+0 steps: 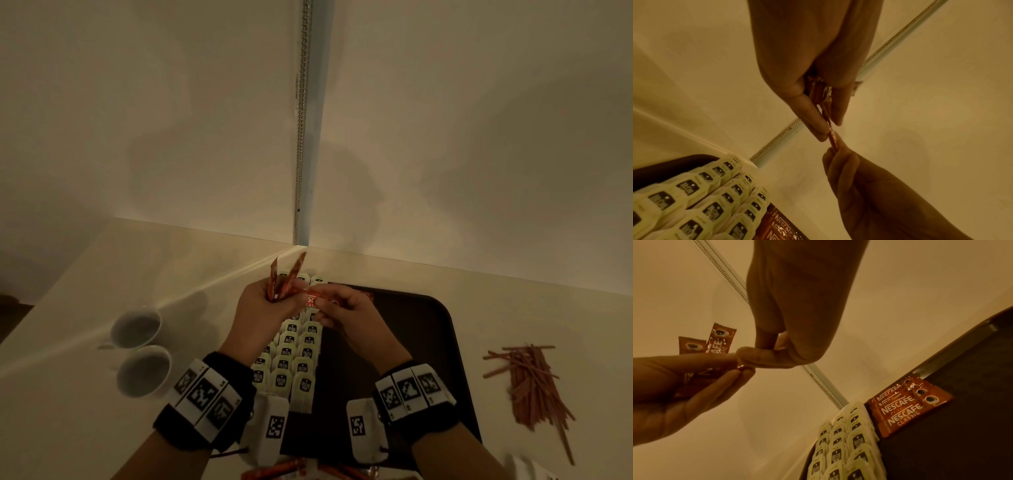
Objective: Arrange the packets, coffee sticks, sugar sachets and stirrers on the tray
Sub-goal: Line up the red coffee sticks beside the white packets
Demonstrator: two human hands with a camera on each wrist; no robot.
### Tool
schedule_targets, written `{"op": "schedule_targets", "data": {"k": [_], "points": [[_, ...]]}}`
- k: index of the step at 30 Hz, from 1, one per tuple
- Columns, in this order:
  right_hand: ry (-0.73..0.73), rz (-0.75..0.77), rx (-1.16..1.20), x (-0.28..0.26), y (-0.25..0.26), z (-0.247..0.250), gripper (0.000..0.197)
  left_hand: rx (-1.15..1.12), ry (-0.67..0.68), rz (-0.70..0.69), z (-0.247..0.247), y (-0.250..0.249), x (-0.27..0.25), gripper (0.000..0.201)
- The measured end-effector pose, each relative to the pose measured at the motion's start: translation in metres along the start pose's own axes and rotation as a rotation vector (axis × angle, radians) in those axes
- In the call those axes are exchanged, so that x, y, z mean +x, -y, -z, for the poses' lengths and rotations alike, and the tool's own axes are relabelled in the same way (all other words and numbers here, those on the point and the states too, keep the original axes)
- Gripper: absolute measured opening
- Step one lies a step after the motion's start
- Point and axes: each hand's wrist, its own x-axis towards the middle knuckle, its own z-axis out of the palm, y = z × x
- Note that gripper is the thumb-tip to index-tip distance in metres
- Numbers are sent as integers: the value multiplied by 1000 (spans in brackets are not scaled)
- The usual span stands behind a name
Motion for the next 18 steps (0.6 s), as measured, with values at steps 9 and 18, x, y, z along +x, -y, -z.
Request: {"op": "schedule_targets", "data": {"k": [9, 18], "points": [[-76, 50, -223, 1, 11, 12, 18, -16, -86, 37, 2, 8, 3, 9], [-103, 92, -494, 2, 24, 38, 21, -267, 17, 174, 1, 9, 3, 7]]}}
